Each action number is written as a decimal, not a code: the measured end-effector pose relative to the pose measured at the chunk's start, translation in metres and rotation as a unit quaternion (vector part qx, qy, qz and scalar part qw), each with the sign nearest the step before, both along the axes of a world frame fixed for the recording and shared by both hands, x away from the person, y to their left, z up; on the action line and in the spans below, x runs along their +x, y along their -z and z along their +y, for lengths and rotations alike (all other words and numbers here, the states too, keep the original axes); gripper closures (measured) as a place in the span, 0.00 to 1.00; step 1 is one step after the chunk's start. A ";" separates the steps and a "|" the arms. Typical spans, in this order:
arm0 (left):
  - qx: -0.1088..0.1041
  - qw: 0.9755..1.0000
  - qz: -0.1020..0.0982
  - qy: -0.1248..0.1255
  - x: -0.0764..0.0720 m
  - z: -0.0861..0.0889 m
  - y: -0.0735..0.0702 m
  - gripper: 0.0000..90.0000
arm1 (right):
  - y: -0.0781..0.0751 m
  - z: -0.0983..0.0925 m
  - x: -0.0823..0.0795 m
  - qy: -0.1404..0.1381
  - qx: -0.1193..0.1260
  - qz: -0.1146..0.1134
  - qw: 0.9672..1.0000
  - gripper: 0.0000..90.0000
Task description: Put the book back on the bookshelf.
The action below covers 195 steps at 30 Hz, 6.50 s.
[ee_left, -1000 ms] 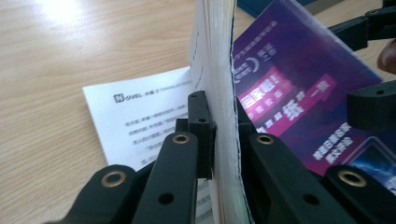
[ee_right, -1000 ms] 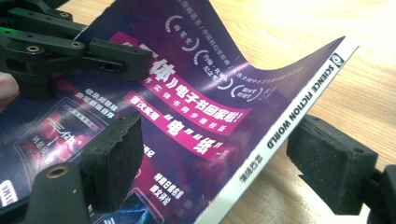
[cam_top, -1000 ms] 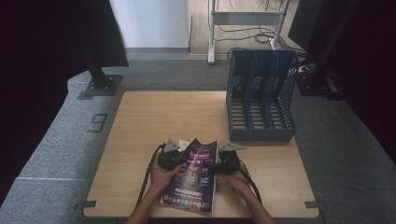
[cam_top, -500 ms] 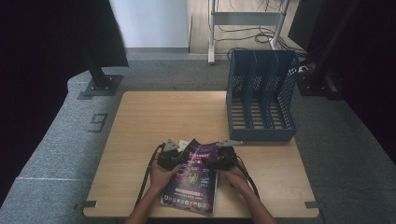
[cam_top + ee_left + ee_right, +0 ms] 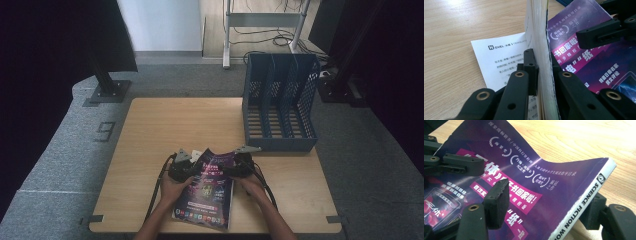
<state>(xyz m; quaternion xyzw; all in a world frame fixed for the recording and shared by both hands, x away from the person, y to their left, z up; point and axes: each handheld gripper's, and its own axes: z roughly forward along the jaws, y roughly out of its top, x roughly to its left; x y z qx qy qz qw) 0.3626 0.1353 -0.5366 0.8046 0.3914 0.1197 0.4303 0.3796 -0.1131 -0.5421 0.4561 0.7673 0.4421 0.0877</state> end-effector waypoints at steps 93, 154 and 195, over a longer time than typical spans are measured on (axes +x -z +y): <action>-0.095 0.985 -0.143 0.026 -0.037 0.023 -0.094 0.95 | -0.113 -0.011 -0.066 -0.046 0.038 -0.242 0.968 0.84; -0.131 0.981 -0.139 0.025 -0.018 0.019 -0.093 0.27 | -0.126 -0.020 -0.094 -0.097 0.040 -0.309 0.945 0.89; -0.153 0.978 -0.135 0.037 -0.016 0.013 -0.097 0.26 | -0.115 -0.003 -0.069 -0.106 0.029 -0.279 0.954 0.85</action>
